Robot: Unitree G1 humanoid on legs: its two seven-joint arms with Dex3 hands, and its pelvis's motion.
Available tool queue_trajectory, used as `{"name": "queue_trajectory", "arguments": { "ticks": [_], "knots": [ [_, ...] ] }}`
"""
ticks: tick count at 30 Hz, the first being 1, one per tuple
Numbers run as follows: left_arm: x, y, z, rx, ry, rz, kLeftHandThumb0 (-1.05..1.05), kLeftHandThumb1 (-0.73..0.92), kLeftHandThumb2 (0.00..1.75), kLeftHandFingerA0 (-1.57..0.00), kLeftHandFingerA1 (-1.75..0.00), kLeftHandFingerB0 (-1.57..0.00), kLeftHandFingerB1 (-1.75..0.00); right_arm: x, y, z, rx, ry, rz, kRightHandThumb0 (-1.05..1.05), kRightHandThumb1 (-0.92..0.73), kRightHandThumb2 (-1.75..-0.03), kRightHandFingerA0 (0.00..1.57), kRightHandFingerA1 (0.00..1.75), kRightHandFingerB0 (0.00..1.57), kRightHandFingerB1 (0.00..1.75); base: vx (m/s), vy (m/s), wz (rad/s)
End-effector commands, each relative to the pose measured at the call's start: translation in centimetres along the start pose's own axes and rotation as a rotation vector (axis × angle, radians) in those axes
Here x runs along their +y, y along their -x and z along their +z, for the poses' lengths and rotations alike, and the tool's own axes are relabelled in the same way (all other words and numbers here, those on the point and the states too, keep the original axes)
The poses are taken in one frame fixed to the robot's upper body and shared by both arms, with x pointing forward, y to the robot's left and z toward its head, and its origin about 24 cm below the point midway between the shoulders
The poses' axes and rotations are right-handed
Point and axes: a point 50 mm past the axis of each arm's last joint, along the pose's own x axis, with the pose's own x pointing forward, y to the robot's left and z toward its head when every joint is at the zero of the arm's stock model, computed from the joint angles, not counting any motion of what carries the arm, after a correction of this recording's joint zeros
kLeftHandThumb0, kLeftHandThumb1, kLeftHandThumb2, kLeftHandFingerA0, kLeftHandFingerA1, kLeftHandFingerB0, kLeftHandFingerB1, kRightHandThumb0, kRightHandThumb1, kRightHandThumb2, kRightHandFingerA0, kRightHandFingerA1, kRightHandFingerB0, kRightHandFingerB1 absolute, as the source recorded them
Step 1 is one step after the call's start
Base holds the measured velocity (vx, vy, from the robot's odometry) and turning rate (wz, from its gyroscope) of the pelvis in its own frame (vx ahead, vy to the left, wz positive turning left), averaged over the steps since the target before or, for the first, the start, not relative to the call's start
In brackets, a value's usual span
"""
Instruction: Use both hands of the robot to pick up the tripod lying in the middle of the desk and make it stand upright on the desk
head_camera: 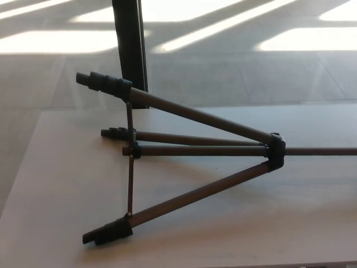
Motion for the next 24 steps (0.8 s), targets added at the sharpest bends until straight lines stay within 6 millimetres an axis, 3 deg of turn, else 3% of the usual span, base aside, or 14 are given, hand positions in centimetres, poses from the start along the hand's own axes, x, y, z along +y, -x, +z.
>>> {"name": "queue_trajectory", "arguments": {
  "ticks": [1, 3, 4, 5, 7, 8, 12, 15, 16, 17, 19, 20, 21, 24],
  "knots": [
    [2.6, 0.8, 4.6, -0.182, 0.187, -0.068, -0.84, 0.73, 0.62, -0.47, -0.61, -0.34, -0.47, -3.9, 2.0, 3.3, -0.217, -0.332, 0.065, -0.56, -0.73, -0.61, 0.34, 0.49, 0.18, 0.28, 0.0, 0.0, 0.0],
    [2.7, 0.9, 5.0, -0.203, 0.185, -0.071, -0.84, 0.73, 0.62, -0.47, -0.61, -0.34, -0.47, -4.3, 2.4, 3.6, -0.237, -0.351, 0.071, -0.56, -0.73, -0.61, 0.34, 0.49, 0.18, 0.28, 0.0, 0.0, 0.0],
    [2.7, 0.9, 6.0, -0.247, 0.241, -0.059, -0.87, 0.59, 0.99, -0.51, -0.67, -0.37, -0.56, -4.7, 2.8, 4.6, -0.287, -0.385, 0.032, -0.56, -0.7, -0.61, 0.45, 0.6, 0.23, 0.32, 0.0, 0.0, 0.0],
    [2.7, 1.0, 7.6, -0.308, 0.269, -0.061, -0.85, 0.6, 1.0, -0.51, -0.68, -0.38, -0.56, -5.1, 3.0, 5.7, -0.354, -0.459, -0.001, -0.53, -0.69, -0.59, 0.45, 0.61, 0.24, 0.34, 0.0, 0.0, 0.0],
    [2.4, 2.0, 12.7, -0.508, 0.246, -0.108, -0.81, 0.72, 0.61, -0.53, -0.58, -0.44, -0.44, -5.3, 4.3, 8.7, -0.505, -0.51, -0.082, -0.55, -0.65, -0.59, 0.45, 0.53, 0.26, 0.34, 0.0, 0.0, 0.0],
    [2.4, 2.1, 12.7, -0.508, 0.246, -0.109, -0.81, 0.72, 0.61, -0.53, -0.58, -0.44, -0.44, -5.3, 4.4, 8.7, -0.505, -0.511, -0.082, -0.55, -0.65, -0.59, 0.45, 0.53, 0.26, 0.34, 0.0, 0.0, 0.0],
    [0.2, 8.0, 22.1, -0.937, 0.199, -0.254, -0.78, 0.73, 0.63, -0.52, -0.53, -0.51, -0.41, -4.1, 7.5, 13.6, -0.691, -0.547, -0.009, -0.55, -0.7, -0.61, 0.45, 0.56, 0.34, 0.37, 0.0, 0.0, 0.0],
    [-1.3, 12.2, 27.0, -1.131, 0.136, -0.335, -0.79, 0.68, 0.61, -0.59, -0.48, -0.55, -0.38, -2.5, 9.7, 15.8, -0.789, -0.524, 0.061, -0.56, -0.72, -0.61, 0.51, 0.6, 0.42, 0.4, 0.0, 0.0, 0.0],
    [-2.6, 15.3, 29.7, -1.249, 0.063, -0.386, -0.78, 0.69, 0.61, -0.56, -0.54, -0.49, -0.39, -0.8, 11.2, 17.4, -0.857, -0.49, 0.106, -0.55, -0.73, -0.62, 0.53, 0.6, 0.43, 0.39, 0.0, 0.0, 0.0],
    [-3.0, 16.3, 30.3, -1.288, 0.044, -0.4, -0.74, 0.54, 0.95, -0.49, -0.64, -0.4, -0.55, -0.3, 11.7, 17.9, -0.878, -0.481, 0.127, -0.56, -0.73, -0.62, 0.52, 0.61, 0.43, 0.4, 0.0, 0.0, 0.0],
    [-4.6, 19.3, 32.1, -1.398, -0.037, -0.44, -0.73, 0.72, 0.62, -0.45, -0.59, -0.38, -0.45, 1.4, 13.1, 19.1, -0.946, -0.454, 0.214, -0.57, -0.56, -0.91, 0.53, 0.7, 0.4, 0.54, 0.0, 0.0, 0.0],
    [-5.0, 20.2, 32.6, -1.427, -0.065, -0.45, -0.73, 0.72, 0.62, -0.45, -0.59, -0.38, -0.45, 1.9, 13.5, 19.4, -0.966, -0.447, 0.242, -0.57, -0.56, -0.91, 0.53, 0.7, 0.4, 0.54, 0.0, 0.0, 0.0],
    [-5.6, 21.5, 33.3, -1.488, -0.111, -0.462, -0.7, 0.74, 0.62, -0.46, -0.61, -0.36, -0.46, 2.7, 14.1, 19.9, -0.991, -0.43, 0.265, -0.55, -0.7, -0.61, 0.59, 0.66, 0.46, 0.42, 0.0, 0.0, 0.0],
    [-7.3, 24.2, 35.0, -1.583, -0.211, -0.481, -0.71, 0.76, 0.63, -0.46, -0.6, -0.36, -0.45, 4.6, 14.9, 21.0, -1.045, -0.415, 0.377, -0.57, -0.71, -0.62, 0.56, 0.72, 0.45, 0.45, 0.0, 0.0, 0.0]
  ]
}}
